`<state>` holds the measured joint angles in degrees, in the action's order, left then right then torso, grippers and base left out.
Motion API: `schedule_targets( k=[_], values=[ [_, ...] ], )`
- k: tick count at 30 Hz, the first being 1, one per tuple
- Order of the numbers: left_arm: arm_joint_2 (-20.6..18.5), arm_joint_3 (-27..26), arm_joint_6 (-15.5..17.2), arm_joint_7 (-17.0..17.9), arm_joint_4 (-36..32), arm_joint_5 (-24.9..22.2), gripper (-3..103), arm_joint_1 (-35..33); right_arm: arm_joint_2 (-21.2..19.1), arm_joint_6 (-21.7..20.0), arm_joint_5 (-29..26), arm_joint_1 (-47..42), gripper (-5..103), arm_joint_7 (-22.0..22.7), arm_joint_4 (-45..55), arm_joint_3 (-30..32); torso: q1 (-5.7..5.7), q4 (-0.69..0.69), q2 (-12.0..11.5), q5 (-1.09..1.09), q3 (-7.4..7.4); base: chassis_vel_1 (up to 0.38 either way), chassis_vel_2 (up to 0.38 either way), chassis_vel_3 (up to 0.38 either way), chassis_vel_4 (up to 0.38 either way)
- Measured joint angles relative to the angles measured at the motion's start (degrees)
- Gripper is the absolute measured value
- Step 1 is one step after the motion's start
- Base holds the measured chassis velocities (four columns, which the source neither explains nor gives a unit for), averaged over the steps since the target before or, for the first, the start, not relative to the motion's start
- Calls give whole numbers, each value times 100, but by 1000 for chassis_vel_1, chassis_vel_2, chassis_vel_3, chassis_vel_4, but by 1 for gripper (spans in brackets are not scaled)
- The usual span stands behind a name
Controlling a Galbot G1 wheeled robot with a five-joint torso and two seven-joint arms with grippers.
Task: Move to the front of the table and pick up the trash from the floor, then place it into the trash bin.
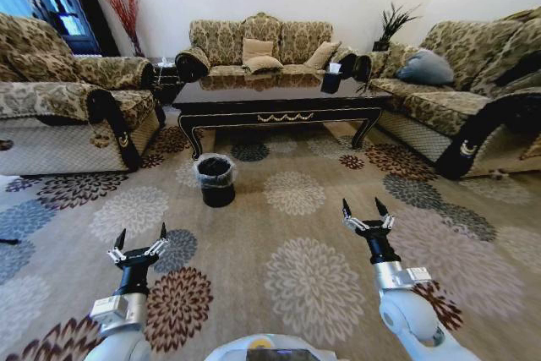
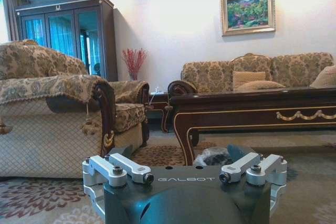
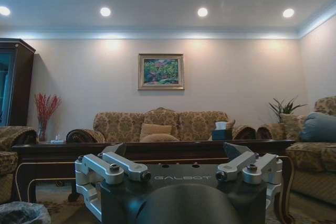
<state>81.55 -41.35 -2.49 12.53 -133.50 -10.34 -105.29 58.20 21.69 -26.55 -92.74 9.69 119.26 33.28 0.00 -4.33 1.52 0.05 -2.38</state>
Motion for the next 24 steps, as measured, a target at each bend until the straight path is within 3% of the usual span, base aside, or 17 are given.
schedule_targets(
  k=[16,24],
  values=[
    [0,-2,0,3,0,0,100,-2,0,0,0,-3,100,0,0,-2,-1,1,1,-9,2,350,-228,-340,220],
    [0,-1,0,5,0,0,100,1,0,1,0,1,100,-1,0,-1,0,2,1,-3,-2,31,-27,-35,9]
  ],
)
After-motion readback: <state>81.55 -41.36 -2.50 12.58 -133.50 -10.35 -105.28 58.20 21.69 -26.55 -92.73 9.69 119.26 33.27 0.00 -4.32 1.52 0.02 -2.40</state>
